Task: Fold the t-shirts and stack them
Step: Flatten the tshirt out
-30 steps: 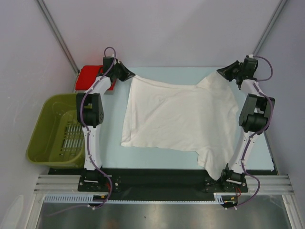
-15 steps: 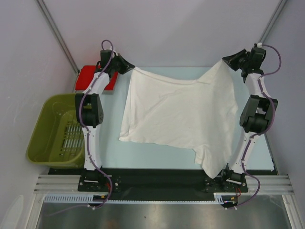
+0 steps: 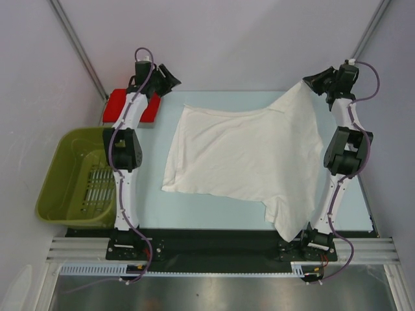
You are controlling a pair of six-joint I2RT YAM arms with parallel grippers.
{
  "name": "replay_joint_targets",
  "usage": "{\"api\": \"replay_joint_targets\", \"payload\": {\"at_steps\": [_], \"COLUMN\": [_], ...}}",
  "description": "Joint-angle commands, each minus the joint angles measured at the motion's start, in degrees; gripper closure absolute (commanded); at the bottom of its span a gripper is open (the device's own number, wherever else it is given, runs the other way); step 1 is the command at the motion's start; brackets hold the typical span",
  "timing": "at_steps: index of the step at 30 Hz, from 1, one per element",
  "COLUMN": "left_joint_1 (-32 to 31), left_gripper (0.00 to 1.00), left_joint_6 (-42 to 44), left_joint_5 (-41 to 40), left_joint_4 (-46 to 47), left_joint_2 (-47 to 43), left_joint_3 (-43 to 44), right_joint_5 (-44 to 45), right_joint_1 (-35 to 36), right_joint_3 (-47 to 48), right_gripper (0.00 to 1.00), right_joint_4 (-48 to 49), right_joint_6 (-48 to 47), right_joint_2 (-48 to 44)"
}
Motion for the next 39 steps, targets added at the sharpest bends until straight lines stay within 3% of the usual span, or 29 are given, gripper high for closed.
{"api": "replay_joint_targets", "payload": {"at_steps": [1,4,7,13,14,15,19,22,23,28,33,39], "left_joint_1": [-1.10,-2.51,-4.18,-6.38,-6.47,-6.47,-6.64,-6.64,-6.73,-7.61,-7.87,-7.87], "left_gripper": [0.34,0.37,0.41,0.38,0.36,0.35,0.30,0.29,0.30,0.37,0.54,0.50], "left_joint_6": [8.58,10.95,12.89,15.88,16.49,16.93,20.27,21.77,22.03,22.65,22.65,21.95], "left_joint_5": [-9.86,-10.76,-7.95,-3.29,-2.76,-1.54,0.22,0.93,0.76,-0.03,-1.17,0.41], "left_joint_4": [-8.78,-6.33,-5.10,-5.62,-6.23,-7.11,-10.10,-12.56,-13.44,-16.87,-18.01,-19.42], "left_joint_2": [-9.53,-21.23,-31.16,-47.87,-49.10,-50.25,-52.37,-51.14,-50.53,-49.03,-47.89,-44.63], "left_joint_3": [-3.17,-26.23,-41.63,-62.34,-65.40,-66.65,-69.74,-69.22,-68.95,-69.56,-70.88,-71.59], "right_joint_5": [2.20,3.86,5.10,7.99,9.57,10.10,14.40,18.63,18.55,17.67,9.33,4.49], "right_joint_1": [-0.22,-0.22,-0.39,-0.57,-0.57,-0.74,-0.05,1.01,1.45,6.88,12.43,22.70], "right_joint_3": [6.32,10.54,11.78,14.14,15.55,17.56,28.47,22.97,15.90,-0.85,-14.38,-35.56], "right_gripper": [1.00,0.98,0.98,0.94,0.89,0.86,0.50,0.38,0.37,0.32,0.32,0.32], "right_joint_4": [-1.04,-6.40,-7.82,-8.87,-10.62,-16.73,-33.28,-38.49,-38.24,-36.13,-33.59,-28.84], "right_joint_6": [-1.56,-3.23,-3.58,-2.44,-2.27,-2.26,-7.86,-11.48,-12.10,-17.20,-17.29,-17.91], "right_joint_2": [4.53,7.88,9.64,12.01,12.36,12.98,12.56,6.51,1.69,-11.35,-22.31,-34.29]}}
